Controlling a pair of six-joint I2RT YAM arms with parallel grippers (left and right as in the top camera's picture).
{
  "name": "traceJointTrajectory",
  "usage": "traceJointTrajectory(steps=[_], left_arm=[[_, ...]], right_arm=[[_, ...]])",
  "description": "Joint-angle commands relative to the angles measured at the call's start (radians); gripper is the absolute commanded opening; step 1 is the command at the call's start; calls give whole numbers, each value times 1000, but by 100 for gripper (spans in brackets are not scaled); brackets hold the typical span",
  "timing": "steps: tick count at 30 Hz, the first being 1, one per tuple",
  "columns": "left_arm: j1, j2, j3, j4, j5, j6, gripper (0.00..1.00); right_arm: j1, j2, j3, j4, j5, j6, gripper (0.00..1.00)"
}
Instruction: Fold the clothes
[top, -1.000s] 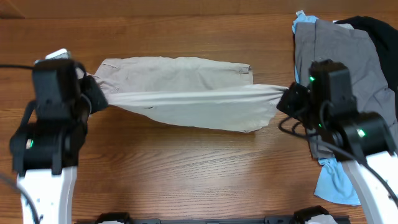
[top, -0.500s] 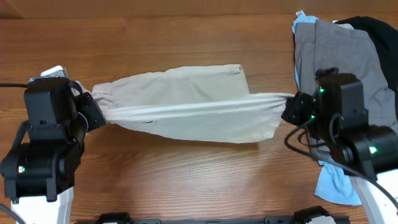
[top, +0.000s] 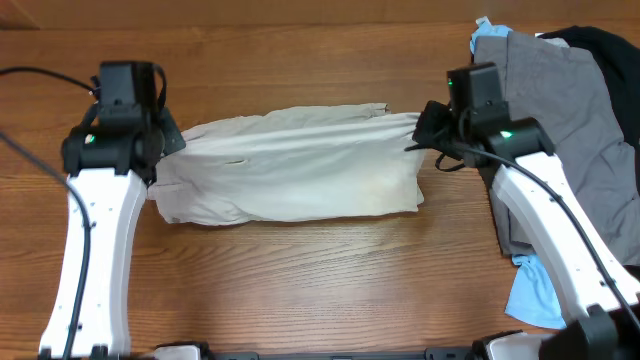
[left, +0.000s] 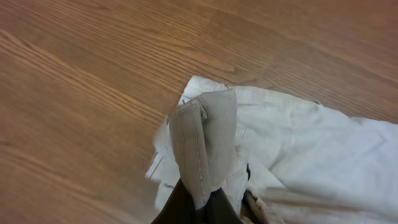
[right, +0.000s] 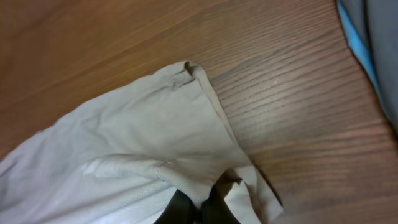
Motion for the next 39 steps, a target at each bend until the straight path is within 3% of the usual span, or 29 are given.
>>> traceJointTrajectory(steps=[1,20,23,26,28,30,31,36,39], left_arm=[[6,83,24,47,-54,-22,4],[6,369,24,156,-55,-48,8],[6,369,24,192,-55,-48,11],[6,369,24,238,-55,-48,25],[6,369,24,259,-55,-48,66],[6,369,24,274,-58,-47,90],[7,369,24,282,-63,-47,96],[24,361,47,278,-72,-27,100],[37,354,114,176,-51,0,100]], right_arm=[[-13,63,18,46,34,-21,4],[-13,294,18,340,34,-72,4],[-13,309,18,373,34,-72,4],[-13,311,18,401,35,-73,6],[-13,311,18,418,34,-73,38],[-13,311,18,426,35,-73,85],[-13,311,18,428,34,-73,98],[-13,308,18,418,29,-87,100],[-13,286,18,365,-27,-126,100]])
